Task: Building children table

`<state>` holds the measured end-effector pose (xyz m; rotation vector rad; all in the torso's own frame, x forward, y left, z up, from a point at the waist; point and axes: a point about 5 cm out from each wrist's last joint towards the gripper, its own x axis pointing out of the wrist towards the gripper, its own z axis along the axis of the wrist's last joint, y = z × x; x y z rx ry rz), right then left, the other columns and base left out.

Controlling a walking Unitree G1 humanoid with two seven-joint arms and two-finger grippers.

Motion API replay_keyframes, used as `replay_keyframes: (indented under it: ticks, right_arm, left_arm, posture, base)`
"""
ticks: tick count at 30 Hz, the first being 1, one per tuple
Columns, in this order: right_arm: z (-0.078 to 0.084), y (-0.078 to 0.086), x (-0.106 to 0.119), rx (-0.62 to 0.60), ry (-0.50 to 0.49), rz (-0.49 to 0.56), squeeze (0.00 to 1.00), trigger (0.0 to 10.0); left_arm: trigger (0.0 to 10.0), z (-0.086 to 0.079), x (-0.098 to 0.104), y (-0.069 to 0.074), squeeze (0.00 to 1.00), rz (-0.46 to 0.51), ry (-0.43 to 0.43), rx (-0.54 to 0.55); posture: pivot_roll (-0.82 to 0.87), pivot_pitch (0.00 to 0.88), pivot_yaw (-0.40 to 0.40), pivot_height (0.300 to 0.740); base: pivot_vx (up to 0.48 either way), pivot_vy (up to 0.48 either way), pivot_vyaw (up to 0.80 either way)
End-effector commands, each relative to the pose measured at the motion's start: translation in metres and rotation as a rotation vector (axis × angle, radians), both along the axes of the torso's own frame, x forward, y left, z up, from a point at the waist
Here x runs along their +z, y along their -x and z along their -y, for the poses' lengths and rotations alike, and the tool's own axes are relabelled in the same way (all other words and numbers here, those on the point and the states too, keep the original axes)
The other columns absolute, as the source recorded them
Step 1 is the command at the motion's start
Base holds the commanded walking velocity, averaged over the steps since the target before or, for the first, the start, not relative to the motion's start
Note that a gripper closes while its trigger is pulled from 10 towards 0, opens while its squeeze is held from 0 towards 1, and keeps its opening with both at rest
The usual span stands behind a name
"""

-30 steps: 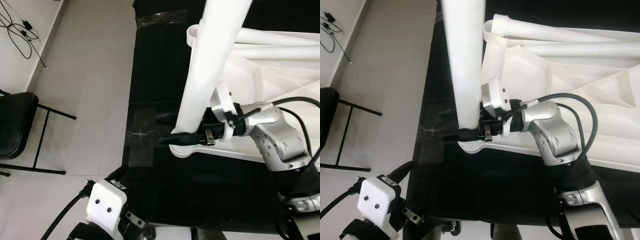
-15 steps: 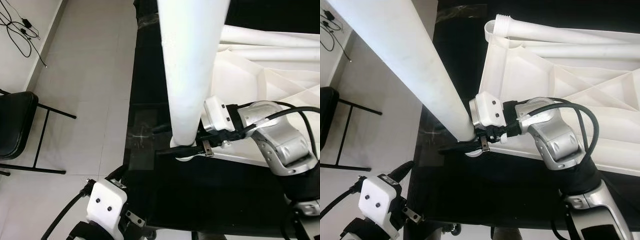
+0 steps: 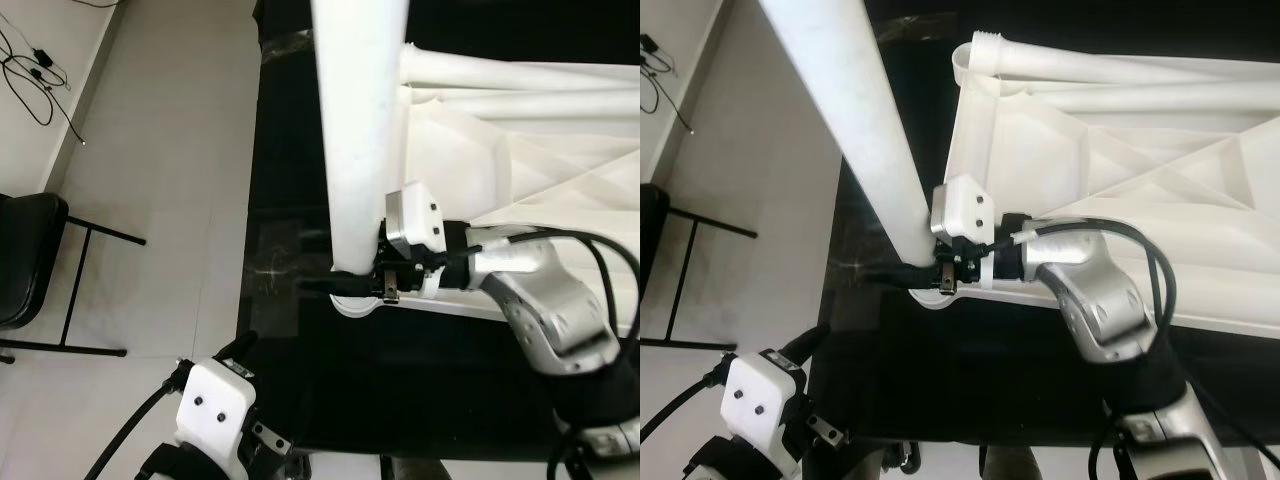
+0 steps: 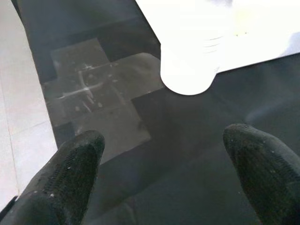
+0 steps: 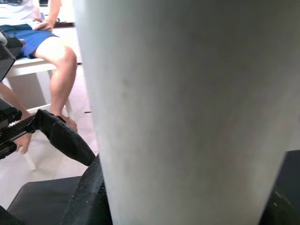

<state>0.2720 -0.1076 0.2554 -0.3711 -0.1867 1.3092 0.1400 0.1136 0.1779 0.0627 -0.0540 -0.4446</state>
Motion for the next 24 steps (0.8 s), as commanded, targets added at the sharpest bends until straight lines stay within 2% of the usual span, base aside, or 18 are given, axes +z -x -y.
replay_keyframes:
  ticks: [1,2,4,5,6,7,8,9,10,16,23,24]
  right_arm:
    - [0.008,0.000,-0.043,-0.154,0.052,-0.196,0.00,10.0]
    - [0.008,0.000,-0.043,-0.154,0.052,-0.196,0.00,10.0]
    - [0.010,0.004,-0.047,-0.266,0.020,-0.188,0.00,10.0]
    - [0.010,0.004,-0.047,-0.266,0.020,-0.188,0.00,10.0]
    - [0.012,0.005,-0.055,-0.385,0.073,-0.145,0.00,10.0]
    - [0.019,0.003,-0.061,-0.645,0.061,-0.107,0.00,10.0]
    - [0.019,0.003,-0.061,-0.645,0.061,-0.107,0.00,10.0]
    - [0.028,0.003,-0.065,-0.837,0.051,-0.079,0.00,10.0]
    - [0.028,0.006,-0.065,-0.910,0.055,-0.042,0.00,10.0]
    - [0.010,0.008,-0.068,-0.894,0.033,-0.063,0.00,10.0]
    - [0.004,0.006,-0.073,-0.935,0.006,-0.090,0.00,10.0]
    - [0.005,0.002,-0.074,-0.975,-0.024,-0.114,0.00,10.0]
  left_arm:
    - [10.0,-0.002,-0.005,0.002,0.00,-0.025,-0.014,0.000]
    - [10.0,-0.002,-0.005,0.002,0.00,-0.025,-0.014,0.000]
    - [10.0,-0.003,-0.005,0.002,0.00,-0.025,-0.015,-0.001]
    - [10.0,-0.003,-0.005,0.002,0.00,-0.025,-0.015,-0.001]
    - [10.0,-0.003,-0.006,0.001,0.00,-0.025,-0.016,-0.002]
    - [10.0,-0.003,-0.006,0.001,0.00,-0.025,-0.016,-0.002]
    - [10.0,-0.003,-0.006,0.001,0.00,-0.025,-0.016,-0.002]
    - [10.0,-0.004,-0.006,0.001,0.00,-0.025,-0.017,-0.003]
    - [10.0,-0.004,-0.006,0.000,0.00,-0.024,-0.017,-0.004]
    - [10.0,-0.005,-0.008,-0.002,0.00,-0.022,-0.027,0.001]
    - [10.0,-0.012,-0.011,-0.008,0.00,-0.029,-0.025,0.045]
    - [10.0,-0.017,-0.010,-0.012,0.00,-0.028,-0.030,0.072]
  posture:
    - [0.04,0.419,0.091,0.740]
    - [0.04,0.419,0.091,0.740]
    - [0.03,0.415,0.090,0.740]
    - [0.03,0.415,0.090,0.740]
    - [0.03,0.415,0.090,0.740]
    - [0.02,0.410,0.090,0.740]
    - [0.02,0.410,0.090,0.740]
    - [0.02,0.410,0.090,0.740]
    - [0.03,0.406,0.097,0.740]
    - [0.04,0.387,0.103,0.740]
    - [0.05,0.355,0.100,0.740]
    - [0.06,0.326,0.099,0.740]
  base:
    - [0.000,0.000,0.00]
    - [0.000,0.000,0.00]
    - [0.000,0.000,0.00]
    - [0.000,0.000,0.00]
    - [0.000,0.000,0.00]
    - [0.000,0.000,0.00]
    - [0.000,0.000,0.00]
    - [0.000,0.000,0.00]
    - [0.000,0.000,0.00]
    - [0.000,0.000,0.00]
    - [0.000,0.000,0.00]
    - [0.000,0.000,0.00]
